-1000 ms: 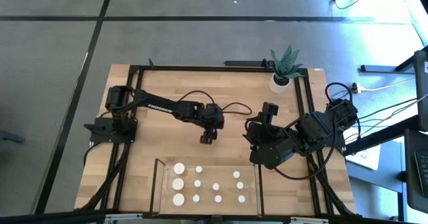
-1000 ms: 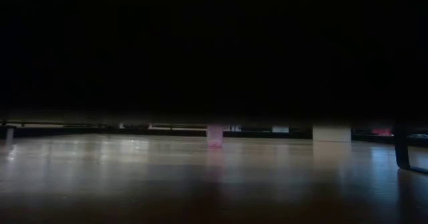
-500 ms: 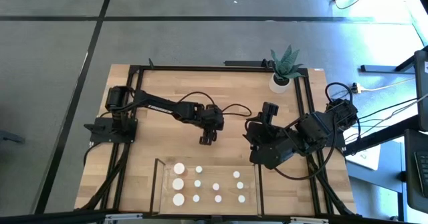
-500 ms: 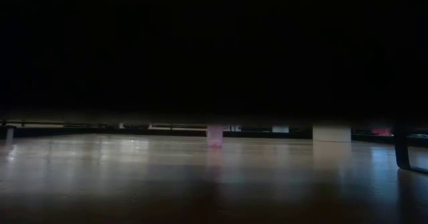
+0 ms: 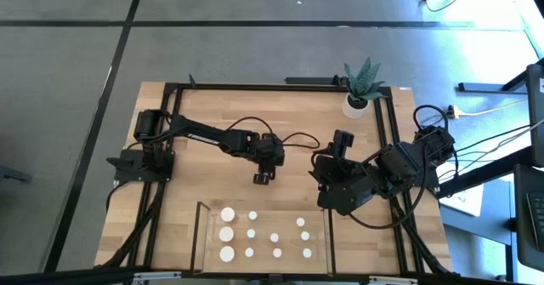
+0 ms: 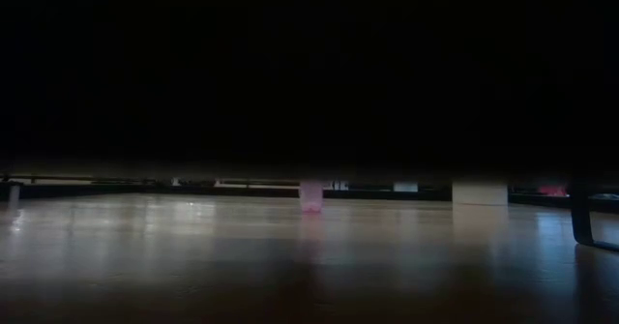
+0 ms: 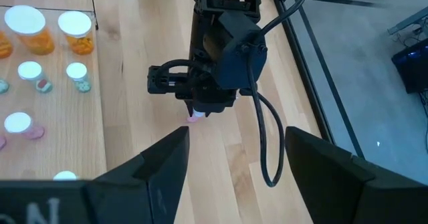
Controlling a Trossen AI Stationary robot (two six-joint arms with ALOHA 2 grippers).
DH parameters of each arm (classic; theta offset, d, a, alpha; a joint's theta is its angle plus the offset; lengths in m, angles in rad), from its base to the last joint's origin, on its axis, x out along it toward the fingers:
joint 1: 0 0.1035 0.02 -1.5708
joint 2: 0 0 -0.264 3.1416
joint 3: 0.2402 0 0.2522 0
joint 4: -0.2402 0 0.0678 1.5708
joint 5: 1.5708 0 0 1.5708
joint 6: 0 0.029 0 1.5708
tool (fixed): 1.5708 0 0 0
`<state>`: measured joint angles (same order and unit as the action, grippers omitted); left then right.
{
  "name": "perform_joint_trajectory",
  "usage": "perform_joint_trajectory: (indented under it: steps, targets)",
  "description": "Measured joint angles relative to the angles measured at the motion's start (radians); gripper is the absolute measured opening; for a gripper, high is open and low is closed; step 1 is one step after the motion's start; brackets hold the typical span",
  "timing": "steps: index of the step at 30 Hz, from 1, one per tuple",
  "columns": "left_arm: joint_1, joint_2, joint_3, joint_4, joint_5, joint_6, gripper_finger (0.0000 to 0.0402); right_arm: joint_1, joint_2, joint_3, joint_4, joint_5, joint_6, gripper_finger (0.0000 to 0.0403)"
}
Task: Pick and place medicine bottles onto shelf by color
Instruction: Put the pink pill bottle on the shelf aligned with the other pink pill bottle
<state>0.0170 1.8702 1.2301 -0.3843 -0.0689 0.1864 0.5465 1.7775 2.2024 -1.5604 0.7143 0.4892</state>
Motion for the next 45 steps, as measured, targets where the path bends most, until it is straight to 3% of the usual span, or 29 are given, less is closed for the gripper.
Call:
perform_joint_trajectory:
  steps: [20,33,38,45]
  targets:
    - [-0.040,-0.049,0.000,-0.037,0.000,-0.021,0.0097,0.000,0.000,0.000,0.000,0.000,0.003,0.0247]
    - [-0.181,-0.187,0.008,-0.117,-0.075,-0.055,0.0096,0.000,0.000,0.000,0.000,0.000,0.004,0.0247]
    - [-0.249,-0.184,0.093,-0.224,-0.080,-0.076,0.0096,0.000,0.000,0.000,0.001,0.000,0.006,0.0247]
    - [-0.351,-0.179,0.159,-0.234,-0.084,-0.072,0.0096,0.000,0.000,0.000,0.002,0.000,0.031,0.0247]
